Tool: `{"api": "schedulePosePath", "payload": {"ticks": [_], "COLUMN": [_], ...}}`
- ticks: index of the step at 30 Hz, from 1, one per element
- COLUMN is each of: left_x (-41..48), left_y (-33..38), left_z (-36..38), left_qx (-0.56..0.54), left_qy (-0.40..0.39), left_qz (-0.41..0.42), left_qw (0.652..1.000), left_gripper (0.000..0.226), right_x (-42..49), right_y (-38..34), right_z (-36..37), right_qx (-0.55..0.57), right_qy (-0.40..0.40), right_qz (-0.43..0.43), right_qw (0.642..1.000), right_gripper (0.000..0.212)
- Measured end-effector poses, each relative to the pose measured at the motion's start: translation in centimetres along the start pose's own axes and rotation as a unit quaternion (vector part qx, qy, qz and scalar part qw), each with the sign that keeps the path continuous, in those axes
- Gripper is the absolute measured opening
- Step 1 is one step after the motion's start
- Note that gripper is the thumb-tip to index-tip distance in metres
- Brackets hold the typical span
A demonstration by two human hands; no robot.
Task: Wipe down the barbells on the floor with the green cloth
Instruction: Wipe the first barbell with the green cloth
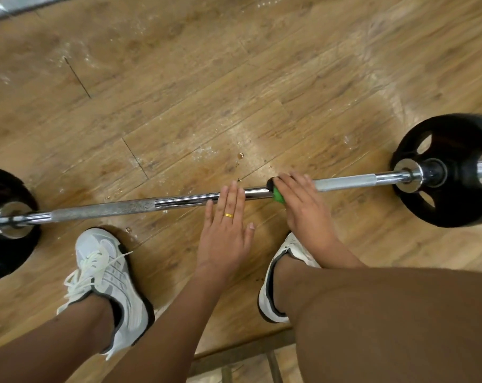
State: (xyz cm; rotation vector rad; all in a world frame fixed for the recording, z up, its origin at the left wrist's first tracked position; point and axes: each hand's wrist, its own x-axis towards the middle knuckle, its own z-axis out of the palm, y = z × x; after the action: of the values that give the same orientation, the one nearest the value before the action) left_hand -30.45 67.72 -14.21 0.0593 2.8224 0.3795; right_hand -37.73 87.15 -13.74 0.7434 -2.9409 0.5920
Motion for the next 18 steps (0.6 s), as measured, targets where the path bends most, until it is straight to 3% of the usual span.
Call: {"api": "schedulePosePath", "payload": {"ticks": [4, 9, 15, 18], "left_x": [0.7, 2.0, 4.1, 5.1], "left_y": [-0.1, -0.6, -0.7, -0.5], "left_z": [0.0, -0.8, -1.4, -1.6], "left_qx": [0.015, 0.013, -0.015, -0.033], "left_qy": [-0.007, -0.012, 0.003, 0.014], "left_qz": [-0.001, 0.011, -0.002, -0.009], "left_qw": [1.0, 1.0, 1.0, 0.999], "left_gripper": [0.073, 0.072, 0.073, 0.077], "right_x": [0.3, 1.7, 3.4, 4.8], "right_y": [-1.0, 0.9, 2.9, 2.1], "right_z": [1.2, 0.2, -1.1, -1.2], "right_qx": [0.021, -0.002, 0.027, 0.036], "right_qy": [0.034, -0.024, -0.021, -0.025], "right_qz": [0.074, 0.007, 0.09, 0.075], "right_qw": [0.996, 1.0, 0.995, 0.996], "right_gripper": [0.052, 0.051, 0.043, 0.037]}}
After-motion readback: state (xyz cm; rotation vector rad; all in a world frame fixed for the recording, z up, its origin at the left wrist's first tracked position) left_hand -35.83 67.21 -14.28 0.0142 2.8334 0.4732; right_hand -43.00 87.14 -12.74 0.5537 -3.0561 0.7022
